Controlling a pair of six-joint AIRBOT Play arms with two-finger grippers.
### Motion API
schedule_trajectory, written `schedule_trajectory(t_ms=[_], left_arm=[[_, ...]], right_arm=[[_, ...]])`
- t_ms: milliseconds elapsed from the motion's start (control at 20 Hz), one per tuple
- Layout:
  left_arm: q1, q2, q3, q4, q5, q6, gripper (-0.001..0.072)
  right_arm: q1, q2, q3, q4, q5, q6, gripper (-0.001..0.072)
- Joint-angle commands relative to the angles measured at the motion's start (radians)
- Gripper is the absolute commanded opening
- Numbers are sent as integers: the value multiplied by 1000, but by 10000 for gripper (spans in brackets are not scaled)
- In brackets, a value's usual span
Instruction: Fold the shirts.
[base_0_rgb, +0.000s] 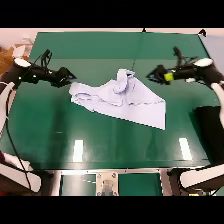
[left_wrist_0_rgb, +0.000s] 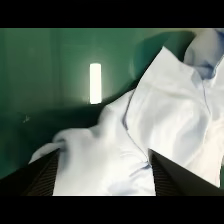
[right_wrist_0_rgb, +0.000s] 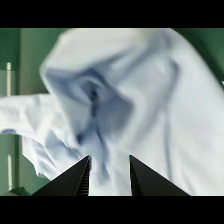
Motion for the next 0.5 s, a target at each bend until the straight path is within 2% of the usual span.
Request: schedule_trajectory(t_ms=[0, 100, 250, 450], left_arm=[[35, -5, 23, -10, 1, 13, 644], [90, -5, 57, -9, -74, 12, 644], [187, -4, 95, -7, -237, 13, 644], [273, -4, 94, 60, -379, 1, 644]], right_arm=[[-180, 154, -195, -121, 68, 18, 299], [-294, 250, -358, -167, 64, 17, 371], [-432, 316, -552, -185, 61, -4, 402], [-435, 314, -709, -190, 15, -29, 402]])
